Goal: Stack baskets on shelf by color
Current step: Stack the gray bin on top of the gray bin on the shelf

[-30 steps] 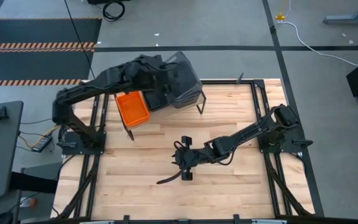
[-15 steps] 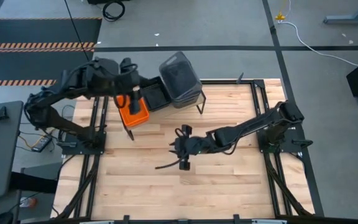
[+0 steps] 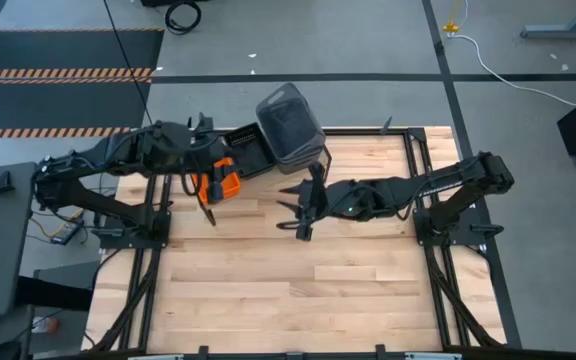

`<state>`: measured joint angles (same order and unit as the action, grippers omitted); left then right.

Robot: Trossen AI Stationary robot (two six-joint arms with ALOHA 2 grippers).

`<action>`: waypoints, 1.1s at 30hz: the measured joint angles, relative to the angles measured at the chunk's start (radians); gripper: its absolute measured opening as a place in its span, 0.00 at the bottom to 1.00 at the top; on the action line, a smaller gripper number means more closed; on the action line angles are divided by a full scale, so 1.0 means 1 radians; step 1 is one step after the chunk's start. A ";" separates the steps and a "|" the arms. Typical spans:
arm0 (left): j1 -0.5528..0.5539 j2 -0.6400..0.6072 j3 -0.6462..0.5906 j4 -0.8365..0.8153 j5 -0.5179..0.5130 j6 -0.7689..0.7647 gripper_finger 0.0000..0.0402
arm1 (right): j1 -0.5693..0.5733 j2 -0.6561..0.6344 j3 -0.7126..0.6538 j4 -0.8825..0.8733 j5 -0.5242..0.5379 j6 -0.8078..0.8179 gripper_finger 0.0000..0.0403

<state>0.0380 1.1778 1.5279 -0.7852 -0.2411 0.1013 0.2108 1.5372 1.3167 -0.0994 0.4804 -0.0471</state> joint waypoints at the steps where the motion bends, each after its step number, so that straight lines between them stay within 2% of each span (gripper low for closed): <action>1: -0.005 -0.022 -0.046 0.036 0.001 -0.012 0.29 | -0.007 -0.008 0.000 -0.003 0.003 -0.005 0.31; 5: -0.046 -0.125 -0.239 0.210 0.002 -0.065 0.29 | -0.025 -0.015 0.000 -0.006 0.002 -0.003 0.31; 10: -0.149 -0.225 -0.494 0.402 0.002 -0.136 0.29 | -0.047 0.024 -0.002 0.052 -0.003 -0.035 0.31; 16: -0.261 -0.290 -0.771 0.629 -0.005 -0.216 0.29 | -0.066 0.042 0.000 0.160 -0.011 -0.104 0.31; 19: -0.291 -0.304 -0.808 0.680 -0.028 -0.222 0.29 | -0.070 0.044 -0.001 0.212 -0.010 -0.124 0.31; 27: -0.353 -0.316 -0.808 0.722 -0.085 -0.206 0.29 | -0.092 0.050 0.000 0.287 -0.011 -0.155 0.31; 33: -0.389 -0.313 -0.829 0.732 -0.180 -0.214 0.29 | -0.114 0.050 0.000 0.313 -0.029 -0.194 0.31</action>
<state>-0.3510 0.8650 0.6988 -0.0533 -0.4213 -0.1127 0.0966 1.5867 1.3163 0.2138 0.4517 -0.2408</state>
